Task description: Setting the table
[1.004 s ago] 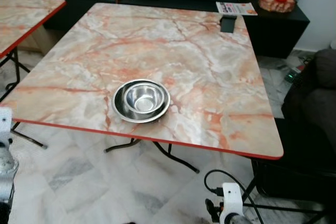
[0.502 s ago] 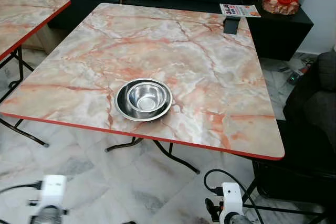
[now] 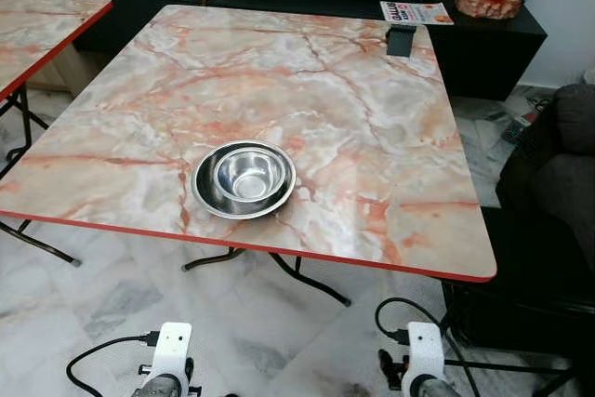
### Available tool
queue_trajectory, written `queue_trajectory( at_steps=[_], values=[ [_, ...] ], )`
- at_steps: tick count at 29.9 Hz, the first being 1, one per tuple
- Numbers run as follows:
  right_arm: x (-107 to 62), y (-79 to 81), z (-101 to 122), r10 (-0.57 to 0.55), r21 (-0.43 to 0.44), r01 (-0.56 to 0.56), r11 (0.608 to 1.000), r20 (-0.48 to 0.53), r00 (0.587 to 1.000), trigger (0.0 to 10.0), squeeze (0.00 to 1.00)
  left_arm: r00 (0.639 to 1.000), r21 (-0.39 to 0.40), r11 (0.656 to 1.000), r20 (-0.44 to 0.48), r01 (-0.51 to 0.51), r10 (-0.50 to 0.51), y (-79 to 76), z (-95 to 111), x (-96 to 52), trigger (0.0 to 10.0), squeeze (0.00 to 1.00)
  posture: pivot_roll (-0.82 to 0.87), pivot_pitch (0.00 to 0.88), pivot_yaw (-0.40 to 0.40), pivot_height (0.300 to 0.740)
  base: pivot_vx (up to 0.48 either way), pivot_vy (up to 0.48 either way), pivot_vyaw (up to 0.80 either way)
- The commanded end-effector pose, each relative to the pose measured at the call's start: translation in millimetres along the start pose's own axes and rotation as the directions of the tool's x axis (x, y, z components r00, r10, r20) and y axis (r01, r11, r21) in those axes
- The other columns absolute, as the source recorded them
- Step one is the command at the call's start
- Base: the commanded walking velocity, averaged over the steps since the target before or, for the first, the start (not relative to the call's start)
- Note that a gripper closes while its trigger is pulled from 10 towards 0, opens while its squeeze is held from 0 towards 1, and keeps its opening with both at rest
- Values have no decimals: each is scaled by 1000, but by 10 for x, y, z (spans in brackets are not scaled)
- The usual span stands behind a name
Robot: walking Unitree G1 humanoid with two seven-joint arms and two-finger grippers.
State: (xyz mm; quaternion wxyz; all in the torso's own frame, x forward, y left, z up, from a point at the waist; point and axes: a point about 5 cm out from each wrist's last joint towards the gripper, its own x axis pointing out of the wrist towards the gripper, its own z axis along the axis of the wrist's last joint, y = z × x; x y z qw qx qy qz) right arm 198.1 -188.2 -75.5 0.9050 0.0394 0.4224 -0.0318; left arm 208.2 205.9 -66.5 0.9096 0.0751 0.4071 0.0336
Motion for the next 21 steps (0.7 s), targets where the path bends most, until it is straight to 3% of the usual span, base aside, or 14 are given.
queue_trajectory(
  at_steps=[1, 10, 15, 21],
  values=[
    [-10, -34, -34, -19, 26, 19, 999, -9, 1000, 10000, 0, 1000, 16, 1000, -11, 12, -12, -6, -16, 0, 10000, 0, 13, 70, -23, 740, 0, 0, 0],
    [-6, 30, -45, -29, 80, 29, 996, 1, 1000, 10000, 0, 999, 50, 998, -14, 34, -33, -4, 13, 9, 10000, 0, -17, 38, 16, 740, 0, 0, 0],
    [-13, -5, -59, -42, 79, 42, 996, -2, 999, 10000, 0, 1000, 2, 1000, -16, 22, -22, -23, 33, 16, 10000, 0, -5, 52, 8, 740, 0, 0, 0],
    [-18, -25, -79, -47, 71, 48, 996, -15, 999, 10000, 0, 1000, 2, 1000, -29, 9, -9, -18, -2, 10, 10000, 0, 5, 64, -6, 740, 0, 82, 0]
  ],
)
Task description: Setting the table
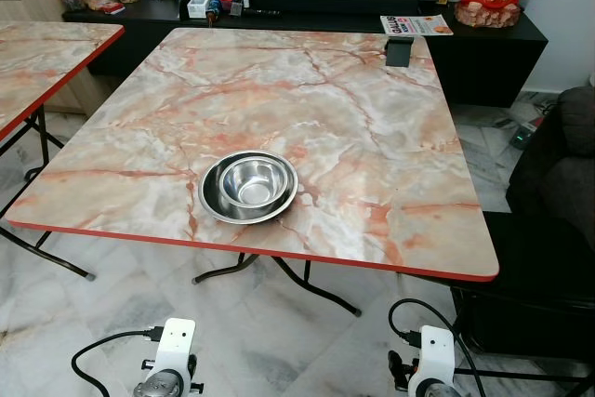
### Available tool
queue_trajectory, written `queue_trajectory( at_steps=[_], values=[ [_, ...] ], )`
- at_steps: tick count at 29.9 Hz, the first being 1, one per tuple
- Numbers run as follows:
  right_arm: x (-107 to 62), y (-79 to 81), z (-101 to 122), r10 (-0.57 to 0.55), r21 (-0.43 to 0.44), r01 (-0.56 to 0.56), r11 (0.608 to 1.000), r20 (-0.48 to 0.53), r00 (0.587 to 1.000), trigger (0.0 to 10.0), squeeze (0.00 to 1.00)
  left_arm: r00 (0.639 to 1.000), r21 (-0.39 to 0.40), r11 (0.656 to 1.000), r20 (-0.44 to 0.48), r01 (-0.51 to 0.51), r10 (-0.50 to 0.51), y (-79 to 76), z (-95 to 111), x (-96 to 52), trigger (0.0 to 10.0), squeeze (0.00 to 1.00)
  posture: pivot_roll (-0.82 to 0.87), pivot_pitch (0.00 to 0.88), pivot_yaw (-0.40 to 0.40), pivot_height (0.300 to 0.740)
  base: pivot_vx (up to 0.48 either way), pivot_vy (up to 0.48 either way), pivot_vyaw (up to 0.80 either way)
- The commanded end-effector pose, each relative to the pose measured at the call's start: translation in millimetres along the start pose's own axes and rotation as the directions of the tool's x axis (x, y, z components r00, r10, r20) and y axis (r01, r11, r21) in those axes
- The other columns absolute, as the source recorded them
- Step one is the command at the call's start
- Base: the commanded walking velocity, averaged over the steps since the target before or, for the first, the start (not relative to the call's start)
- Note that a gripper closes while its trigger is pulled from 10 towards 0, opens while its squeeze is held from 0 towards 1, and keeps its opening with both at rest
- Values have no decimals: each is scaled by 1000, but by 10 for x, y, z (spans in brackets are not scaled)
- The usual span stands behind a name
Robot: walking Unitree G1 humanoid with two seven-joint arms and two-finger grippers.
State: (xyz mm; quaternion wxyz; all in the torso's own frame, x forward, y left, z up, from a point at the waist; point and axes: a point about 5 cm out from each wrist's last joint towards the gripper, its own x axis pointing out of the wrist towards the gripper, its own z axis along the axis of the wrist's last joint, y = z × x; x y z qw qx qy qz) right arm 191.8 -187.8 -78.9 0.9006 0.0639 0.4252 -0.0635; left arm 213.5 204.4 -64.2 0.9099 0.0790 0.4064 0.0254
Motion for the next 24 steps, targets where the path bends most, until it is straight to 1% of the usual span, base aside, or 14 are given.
queue_trajectory(
  at_steps=[1, 4, 5, 6, 7, 9, 11, 12, 15, 18, 21, 22, 24],
  values=[
    [-4, -30, -18, -14, 4, 14, 1000, -12, 1000, 10000, 0, 999, -7, 1000, -35, -7, 7, -7, -70, -9, 10000, 0, 5, 64, -6, 740, 0, 247, 0],
    [-5, -33, -20, -16, 7, 16, 1000, -13, 1000, 10000, 0, 999, -15, 1000, -35, -9, 9, -6, -72, -10, 10000, 0, 5, 64, -6, 740, 0, 315, 0],
    [-4, -38, -11, -20, -14, 19, 1000, -9, 1000, 10000, 0, 999, -22, 999, -38, -37, 36, 34, -93, -16, 10000, 0, 14, 65, -10, 740, 0, 480, 0],
    [-3, -41, -4, -26, -7, 26, 1000, -5, 1000, 10000, 0, 998, -18, 998, -44, -56, 55, 60, -106, -20, 10000, 0, 14, 63, -8, 740, 0, 480, 0],
    [0, -43, 12, -33, -4, 33, 999, 2, 999, 10000, 0, 996, -38, 996, -48, -76, 74, 92, -119, -24, 10000, 0, 12, 63, -7, 740, 0, 480, 0],
    [1, -38, 19, -30, -9, 30, 1000, 5, 1000, 10000, 0, 996, -48, 996, -48, -79, 77, 99, -122, -25, 10000, 0, 13, 63, -6, 740, 0, 480, 0],
    [3, -20, 24, -19, -11, 20, 1000, 7, 1000, 10000, 0, 995, -28, 996, -44, -86, 85, 112, -119, -26, 10000, 0, 12, 62, -5, 740, 0, 480, 0],
    [4, -5, 20, -14, -6, 14, 1000, 5, 1000, 10000, 0, 994, -37, 994, -39, -102, 101, 149, -110, -27, 10000, 0, 15, 63, -4, 740, 0, 480, 0],
    [4, 11, 5, -8, -10, 8, 1000, -4, 1000, 10000, 0, 994, -46, 993, -39, -107, 106, 172, -106, -27, 10000, 0, 18, 63, -3, 740, 0, 480, 0],
    [2, 23, -16, -4, 11, 4, 1000, -14, 1000, 10000, 0, 993, -50, 993, -36, -110, 108, 186, -97, -26, 10000, 0, 18, 65, -2, 740, 0, 480, -800],
    [1, 22, -15, -5, -6, 5, 1000, -10, 1000, 10000, 0, 993, -46, 992, -34, -118, 117, 198, -94, -27, 10000, 0, 17, 66, -1, 740, 0, 480, -783],
    [0, 25, -17, -1, -23, 1, 1000, -10, 1000, 10000, 0, 992, -47, 991, -35, -122, 120, 203, -95, -27, 10000, 0, 17, 65, -1, 740, 0, 480, 0],
    [-1, 33, -20, 3, -19, -3, 1000, -5, 1000, 10000, 0, 992, -52, 991, -38, -124, 122, 208, -100, -28, 10000, 0, 17, 67, -1, 740, 0, 480, 0]
  ],
)
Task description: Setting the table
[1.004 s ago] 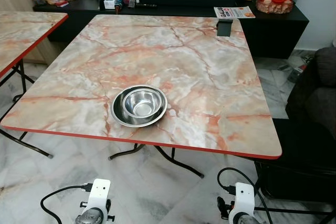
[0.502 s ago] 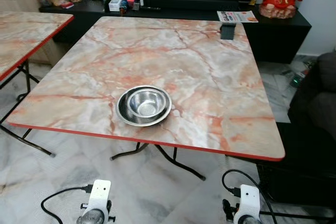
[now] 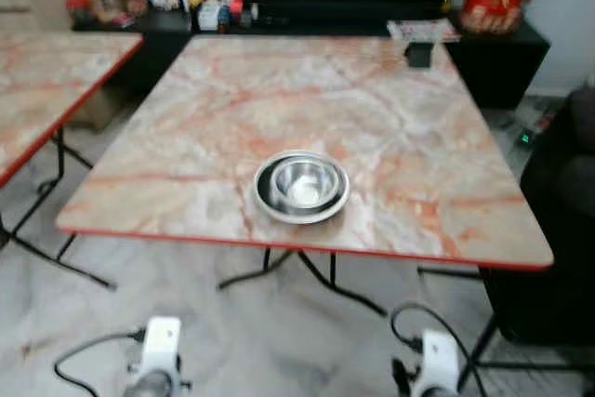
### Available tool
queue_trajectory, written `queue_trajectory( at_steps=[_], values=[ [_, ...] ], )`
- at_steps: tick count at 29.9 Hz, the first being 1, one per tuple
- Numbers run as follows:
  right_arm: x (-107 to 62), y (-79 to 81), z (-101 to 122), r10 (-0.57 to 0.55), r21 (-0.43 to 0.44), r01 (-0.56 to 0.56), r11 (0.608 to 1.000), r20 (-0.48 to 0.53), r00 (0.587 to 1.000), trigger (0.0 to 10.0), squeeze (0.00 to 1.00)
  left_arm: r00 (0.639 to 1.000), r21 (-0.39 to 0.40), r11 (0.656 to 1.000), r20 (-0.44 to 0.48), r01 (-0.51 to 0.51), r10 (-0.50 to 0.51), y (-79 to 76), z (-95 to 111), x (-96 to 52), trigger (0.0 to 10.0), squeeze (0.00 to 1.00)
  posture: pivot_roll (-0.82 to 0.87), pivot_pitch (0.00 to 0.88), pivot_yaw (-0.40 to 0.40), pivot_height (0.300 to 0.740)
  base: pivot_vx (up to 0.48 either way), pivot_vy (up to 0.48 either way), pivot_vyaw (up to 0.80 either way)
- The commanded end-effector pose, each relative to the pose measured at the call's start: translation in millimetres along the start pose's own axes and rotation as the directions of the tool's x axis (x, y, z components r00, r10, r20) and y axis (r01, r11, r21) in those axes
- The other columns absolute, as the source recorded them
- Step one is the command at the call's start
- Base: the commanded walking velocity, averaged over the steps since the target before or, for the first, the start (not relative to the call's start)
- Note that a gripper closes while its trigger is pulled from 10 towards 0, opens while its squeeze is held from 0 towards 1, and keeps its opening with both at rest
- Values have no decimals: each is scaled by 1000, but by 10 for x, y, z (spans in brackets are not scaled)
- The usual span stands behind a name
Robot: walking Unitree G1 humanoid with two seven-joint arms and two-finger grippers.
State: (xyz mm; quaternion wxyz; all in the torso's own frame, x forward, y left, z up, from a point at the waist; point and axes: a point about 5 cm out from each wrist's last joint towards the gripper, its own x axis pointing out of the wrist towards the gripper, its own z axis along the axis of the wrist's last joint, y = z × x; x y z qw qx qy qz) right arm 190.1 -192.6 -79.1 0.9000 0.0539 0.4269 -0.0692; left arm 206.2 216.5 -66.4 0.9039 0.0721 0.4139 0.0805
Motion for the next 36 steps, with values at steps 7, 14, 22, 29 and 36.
queue_trajectory(
  at_steps=[7, 14, 22, 29, 36],
  values=[
    [4, 97, -4, 29, 0, -29, 1000, 5, 1000, 10000, 0, 999, -2, 999, -4, -35, 35, 102, -15, -1, 10000, 0, 21, 69, -2, 740, 0, 480, 0],
    [6, 112, 1, 34, 2, -34, 999, 6, 999, 10000, 0, 999, -7, 999, -6, -37, 37, 103, -26, -4, 10000, 0, 22, 73, -1, 740, 0, 480, 0],
    [7, 129, -1, 45, -10, -45, 999, 4, 999, 10000, 0, 999, -6, 999, -5, -33, 33, 89, -22, -3, 10000, 0, 24, 76, -2, 740, 0, 480, -375],
    [7, 140, 2, 49, -7, -49, 999, 7, 999, 10000, 0, 999, -6, 999, -5, -34, 34, 87, -18, -2, 10000, 0, 31, 80, -3, 740, 0, 480, 0],
    [8, 147, 2, 53, -14, -53, 999, 5, 999, 10000, 0, 999, -11, 999, -5, -40, 40, 92, -22, -3, 10000, 0, 35, 89, -4, 740, 0, 480, 0]
  ],
)
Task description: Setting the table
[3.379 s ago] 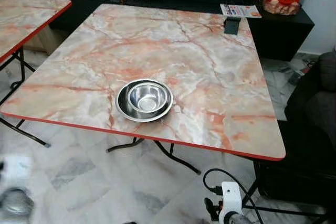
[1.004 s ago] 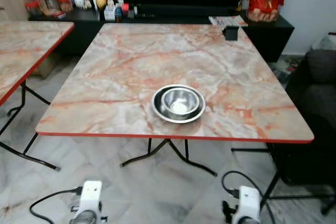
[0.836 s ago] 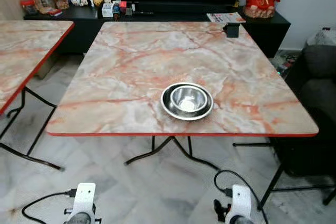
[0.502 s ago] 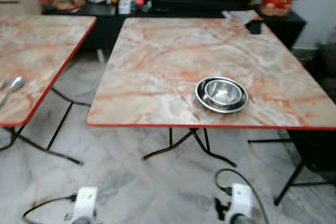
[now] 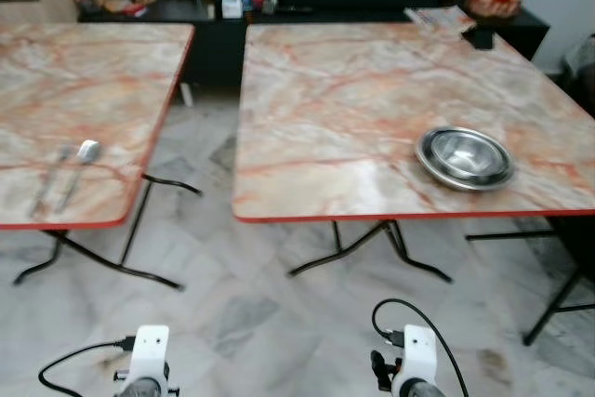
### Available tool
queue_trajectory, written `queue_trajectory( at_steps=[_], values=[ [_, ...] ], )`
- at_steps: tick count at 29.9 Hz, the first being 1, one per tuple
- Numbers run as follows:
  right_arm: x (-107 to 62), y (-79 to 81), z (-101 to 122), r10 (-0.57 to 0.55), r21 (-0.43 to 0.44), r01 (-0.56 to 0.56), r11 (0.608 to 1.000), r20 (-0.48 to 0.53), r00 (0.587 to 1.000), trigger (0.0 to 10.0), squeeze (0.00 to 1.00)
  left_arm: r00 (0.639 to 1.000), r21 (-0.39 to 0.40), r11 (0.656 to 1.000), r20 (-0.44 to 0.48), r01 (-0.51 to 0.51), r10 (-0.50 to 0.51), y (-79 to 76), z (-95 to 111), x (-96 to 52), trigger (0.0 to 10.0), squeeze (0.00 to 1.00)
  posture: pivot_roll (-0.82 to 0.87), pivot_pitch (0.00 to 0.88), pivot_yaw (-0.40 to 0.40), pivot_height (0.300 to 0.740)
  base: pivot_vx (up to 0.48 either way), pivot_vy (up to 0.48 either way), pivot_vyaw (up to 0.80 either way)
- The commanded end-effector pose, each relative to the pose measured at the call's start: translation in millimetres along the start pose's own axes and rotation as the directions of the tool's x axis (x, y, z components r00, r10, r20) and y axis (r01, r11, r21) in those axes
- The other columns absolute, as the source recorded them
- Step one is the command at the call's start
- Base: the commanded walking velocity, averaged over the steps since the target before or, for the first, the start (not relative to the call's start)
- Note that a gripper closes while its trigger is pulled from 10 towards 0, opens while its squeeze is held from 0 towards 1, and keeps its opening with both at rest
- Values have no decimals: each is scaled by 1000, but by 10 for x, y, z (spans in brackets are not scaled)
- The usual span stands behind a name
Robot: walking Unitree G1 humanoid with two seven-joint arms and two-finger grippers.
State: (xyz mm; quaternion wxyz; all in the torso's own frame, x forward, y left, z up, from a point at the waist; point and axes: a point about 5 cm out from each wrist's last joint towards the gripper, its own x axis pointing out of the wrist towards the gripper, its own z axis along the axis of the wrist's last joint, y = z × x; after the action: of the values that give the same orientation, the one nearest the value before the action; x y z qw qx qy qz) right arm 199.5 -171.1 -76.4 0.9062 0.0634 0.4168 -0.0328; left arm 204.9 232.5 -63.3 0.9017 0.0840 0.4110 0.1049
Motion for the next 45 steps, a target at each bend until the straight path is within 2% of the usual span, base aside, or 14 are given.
queue_trajectory(
  at_steps=[1, 12, 45],
  values=[
    [-20, -80, -53, -22, 1, 22, 1000, -13, 1000, 10000, 0, 1000, -13, 1000, -8, 15, -15, -70, -27, -9, 10000, 0, 35, 88, -5, 740, 0, 480, 0],
    [-18, -69, -48, -16, -10, 16, 1000, -14, 1000, 10000, 0, 1000, -21, 1000, -5, 9, -9, -67, -26, -10, 10000, 0, 41, 94, -9, 740, 0, 480, 0],
    [-4, -2, -14, 19, -41, -19, 999, -6, 1000, 10000, 0, 1000, 7, 1000, 2, 21, -21, -41, -5, -4, 10000, 0, 45, 13, 9, 740, 0, 478, 0]
  ],
)
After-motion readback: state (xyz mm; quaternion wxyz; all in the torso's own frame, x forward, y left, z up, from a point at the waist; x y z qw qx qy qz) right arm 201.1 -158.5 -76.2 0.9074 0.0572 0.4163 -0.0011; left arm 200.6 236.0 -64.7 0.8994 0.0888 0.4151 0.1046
